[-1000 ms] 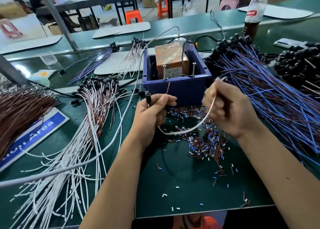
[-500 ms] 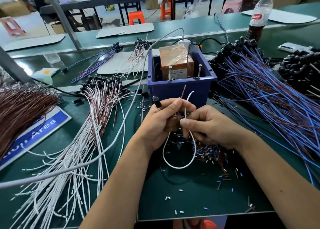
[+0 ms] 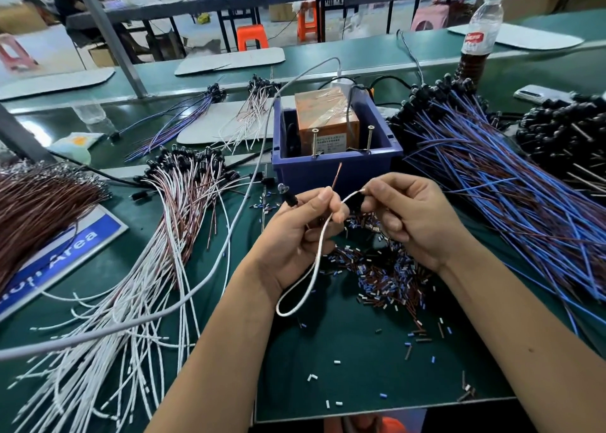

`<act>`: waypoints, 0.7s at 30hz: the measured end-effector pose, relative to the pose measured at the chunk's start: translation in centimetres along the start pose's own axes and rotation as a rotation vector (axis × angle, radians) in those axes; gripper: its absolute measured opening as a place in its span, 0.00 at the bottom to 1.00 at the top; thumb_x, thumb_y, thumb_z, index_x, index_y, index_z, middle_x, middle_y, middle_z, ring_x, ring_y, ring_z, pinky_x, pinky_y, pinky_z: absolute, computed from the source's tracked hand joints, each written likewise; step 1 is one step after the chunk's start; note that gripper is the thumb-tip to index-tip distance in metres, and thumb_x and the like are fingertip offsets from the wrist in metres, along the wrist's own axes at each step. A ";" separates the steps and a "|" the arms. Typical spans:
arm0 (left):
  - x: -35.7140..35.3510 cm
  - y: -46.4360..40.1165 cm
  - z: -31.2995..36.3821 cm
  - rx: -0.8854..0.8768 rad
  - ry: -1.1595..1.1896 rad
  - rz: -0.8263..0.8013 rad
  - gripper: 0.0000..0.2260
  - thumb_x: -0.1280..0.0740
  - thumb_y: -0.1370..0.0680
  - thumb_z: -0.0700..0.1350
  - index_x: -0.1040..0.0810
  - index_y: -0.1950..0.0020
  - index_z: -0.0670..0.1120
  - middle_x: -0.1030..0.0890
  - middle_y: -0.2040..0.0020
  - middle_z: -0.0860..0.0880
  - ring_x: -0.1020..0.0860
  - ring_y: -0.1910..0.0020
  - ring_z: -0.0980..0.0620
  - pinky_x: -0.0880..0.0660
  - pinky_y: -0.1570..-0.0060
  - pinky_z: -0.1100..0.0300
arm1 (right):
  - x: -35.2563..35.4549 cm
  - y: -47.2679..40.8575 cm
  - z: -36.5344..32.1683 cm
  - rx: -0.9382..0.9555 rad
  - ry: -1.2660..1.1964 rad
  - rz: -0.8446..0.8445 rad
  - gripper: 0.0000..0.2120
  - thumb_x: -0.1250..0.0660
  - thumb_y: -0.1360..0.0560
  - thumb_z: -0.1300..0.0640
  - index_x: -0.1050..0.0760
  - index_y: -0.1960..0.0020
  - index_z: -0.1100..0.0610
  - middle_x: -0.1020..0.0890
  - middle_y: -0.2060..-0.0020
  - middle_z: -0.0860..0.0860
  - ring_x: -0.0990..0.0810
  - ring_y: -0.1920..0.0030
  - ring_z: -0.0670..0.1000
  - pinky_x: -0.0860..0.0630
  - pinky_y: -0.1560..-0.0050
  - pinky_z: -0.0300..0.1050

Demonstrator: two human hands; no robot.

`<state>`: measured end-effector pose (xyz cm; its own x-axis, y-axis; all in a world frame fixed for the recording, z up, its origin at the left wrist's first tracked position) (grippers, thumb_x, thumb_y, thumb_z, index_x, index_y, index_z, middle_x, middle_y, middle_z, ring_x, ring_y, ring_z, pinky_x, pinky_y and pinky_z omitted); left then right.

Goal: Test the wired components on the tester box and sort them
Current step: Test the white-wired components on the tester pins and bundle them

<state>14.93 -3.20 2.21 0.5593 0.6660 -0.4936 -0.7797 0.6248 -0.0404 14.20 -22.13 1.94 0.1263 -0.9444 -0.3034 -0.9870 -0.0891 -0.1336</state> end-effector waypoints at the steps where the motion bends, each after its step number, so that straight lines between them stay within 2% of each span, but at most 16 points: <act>1: 0.0 0.0 0.0 0.004 0.000 0.004 0.12 0.38 0.16 0.48 0.20 0.58 0.49 0.25 0.62 0.52 0.44 0.69 0.58 0.47 0.74 0.67 | 0.1 0.0 -0.1 0.006 -0.008 0.012 0.07 0.30 0.23 0.55 0.16 0.54 0.58 0.16 0.62 0.57 0.30 0.77 0.43 0.37 0.81 0.34; 4: -0.2 0.1 0.0 0.003 -0.009 0.011 0.12 0.38 0.17 0.48 0.21 0.58 0.49 0.25 0.62 0.52 0.40 0.71 0.60 0.45 0.75 0.68 | -0.2 0.1 0.0 -0.031 0.054 -0.001 0.10 0.29 0.23 0.52 0.17 0.50 0.59 0.15 0.60 0.58 0.29 0.77 0.44 0.36 0.80 0.35; 10: -0.3 0.4 0.3 -0.009 -0.008 0.015 0.14 0.41 0.15 0.46 0.22 0.59 0.49 0.27 0.63 0.52 0.39 0.69 0.60 0.45 0.74 0.68 | -0.6 0.2 0.0 -0.004 0.165 -0.062 0.09 0.29 0.22 0.52 0.16 0.56 0.57 0.17 0.64 0.58 0.30 0.78 0.44 0.36 0.81 0.34; 13: -0.4 0.5 0.5 -0.018 0.044 -0.021 0.13 0.40 0.16 0.46 0.22 0.59 0.48 0.29 0.64 0.53 0.40 0.69 0.60 0.46 0.73 0.68 | 0.0 -0.1 -0.1 0.035 0.123 0.041 0.09 0.33 0.18 0.57 0.20 0.55 0.59 0.20 0.66 0.55 0.31 0.77 0.45 0.37 0.80 0.35; 15: -0.4 0.4 0.7 -0.058 0.064 -0.007 0.10 0.37 0.18 0.48 0.23 0.59 0.48 0.29 0.64 0.53 0.40 0.69 0.59 0.43 0.74 0.69 | 0.4 -0.2 -0.2 0.048 0.120 0.100 0.07 0.33 0.17 0.59 0.22 0.53 0.60 0.20 0.66 0.54 0.32 0.77 0.45 0.37 0.80 0.35; 16: -0.3 0.4 0.7 -0.089 0.054 0.031 0.09 0.35 0.19 0.48 0.23 0.58 0.48 0.28 0.63 0.53 0.39 0.69 0.59 0.43 0.73 0.69 | 0.3 -0.2 -0.2 0.043 0.131 0.106 0.06 0.31 0.19 0.57 0.22 0.51 0.60 0.19 0.66 0.54 0.31 0.78 0.45 0.37 0.80 0.36; 19: -0.2 -0.1 0.4 -0.222 -0.094 0.248 0.10 0.34 0.19 0.50 0.20 0.58 0.49 0.24 0.62 0.52 0.41 0.66 0.54 0.42 0.69 0.64 | -1.0 0.1 0.5 -0.037 0.142 0.020 0.16 0.30 0.24 0.46 0.20 0.51 0.60 0.18 0.66 0.57 0.31 0.79 0.46 0.37 0.81 0.36; 21: -0.2 -0.2 0.2 -0.292 -0.152 0.370 0.10 0.33 0.20 0.52 0.16 0.58 0.50 0.19 0.60 0.51 0.31 0.65 0.55 0.31 0.67 0.65 | -2.0 0.4 0.9 -0.120 0.159 -0.104 0.21 0.32 0.24 0.41 0.18 0.55 0.60 0.18 0.66 0.59 0.30 0.79 0.47 0.36 0.82 0.35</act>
<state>15.05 -3.41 2.44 0.2479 0.8872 -0.3890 -0.9679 0.2095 -0.1390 13.61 -19.96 1.63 0.2199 -0.9654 -0.1405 -0.9755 -0.2163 -0.0404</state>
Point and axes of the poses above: each hand's wrist, its own y-axis away from the middle knuckle, its own x-axis out of the back of the hand, z = x × y, the point moved 2 cm from there along -y, towards the middle knuckle
